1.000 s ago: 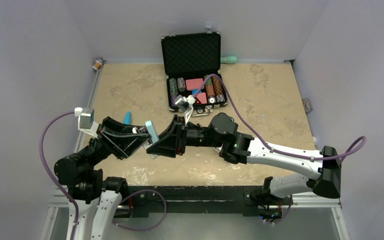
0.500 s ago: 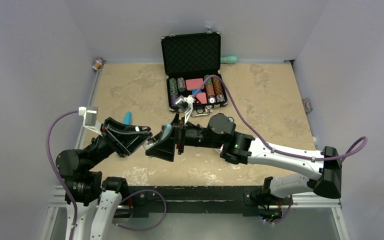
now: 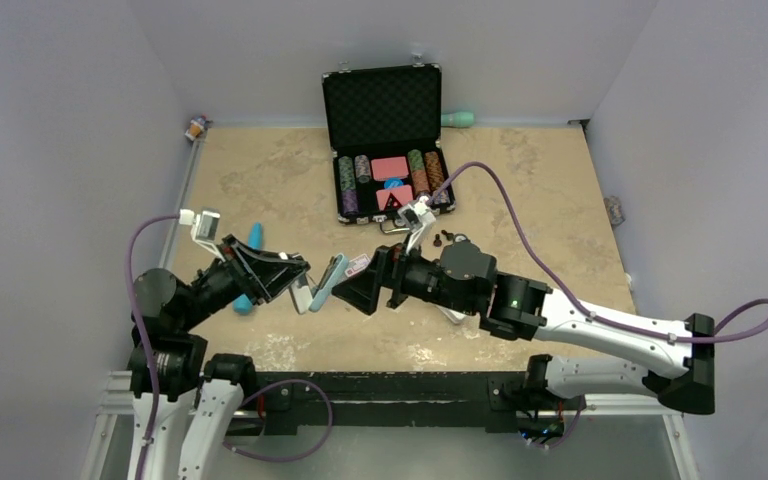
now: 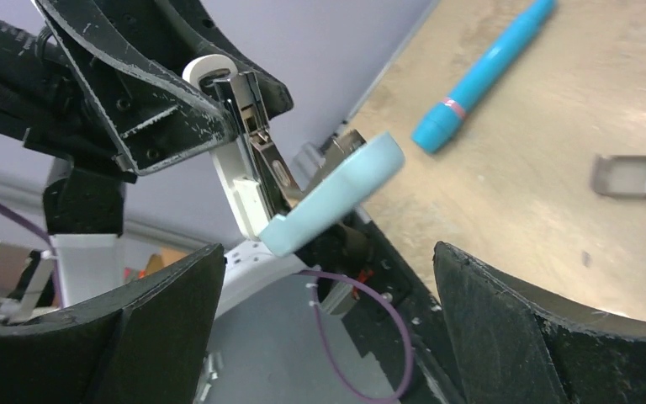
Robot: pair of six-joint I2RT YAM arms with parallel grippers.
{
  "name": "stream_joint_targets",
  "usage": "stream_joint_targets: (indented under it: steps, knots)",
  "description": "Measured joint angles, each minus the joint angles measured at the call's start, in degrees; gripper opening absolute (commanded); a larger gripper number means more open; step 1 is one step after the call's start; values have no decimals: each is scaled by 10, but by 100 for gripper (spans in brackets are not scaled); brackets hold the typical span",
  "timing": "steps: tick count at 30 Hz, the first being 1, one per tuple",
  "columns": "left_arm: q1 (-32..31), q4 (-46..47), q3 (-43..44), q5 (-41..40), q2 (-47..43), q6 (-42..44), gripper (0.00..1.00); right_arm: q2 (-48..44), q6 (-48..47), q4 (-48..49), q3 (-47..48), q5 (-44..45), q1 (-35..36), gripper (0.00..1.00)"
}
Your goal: Unload the staples from the stapler
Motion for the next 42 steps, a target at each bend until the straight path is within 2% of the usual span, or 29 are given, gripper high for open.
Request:
stream_joint_targets:
  steps: [6,14,17,23,28,31,32,33,34,36,39,42]
  knots:
    - [0,-3,-35,-12,33,5,0,-68,2,-73,-30,86,0,98]
    - [-10,-15,-70,-56,91,21,0,-96,7,-101,-64,130,-1,84]
    - [-40,-21,-80,-99,115,30,0,-90,11,-104,-80,135,-1,79]
    - [-153,-52,-76,-216,209,50,0,-72,24,-106,-83,157,-1,71]
    - [-243,-83,-47,-307,305,71,0,-69,38,-106,-83,183,-4,55]
    - [-268,-85,-40,-327,315,79,0,-69,46,-99,-90,181,-21,51]
    - [-274,-85,-36,-331,319,81,0,-69,47,-92,-97,167,-33,45]
    - [-280,-84,-33,-336,323,84,0,-69,48,-83,-104,152,-49,30]
    - [-286,-82,-30,-342,327,85,0,-69,48,-65,-116,122,-72,18]
    - [-305,-77,-28,-355,332,89,0,-68,45,-28,-147,71,-118,0]
    - [-351,-67,-25,-379,340,94,0,-60,50,-5,-176,27,-163,0]
    - [-397,-59,-10,-403,360,104,0,-41,57,10,-184,2,-177,0]
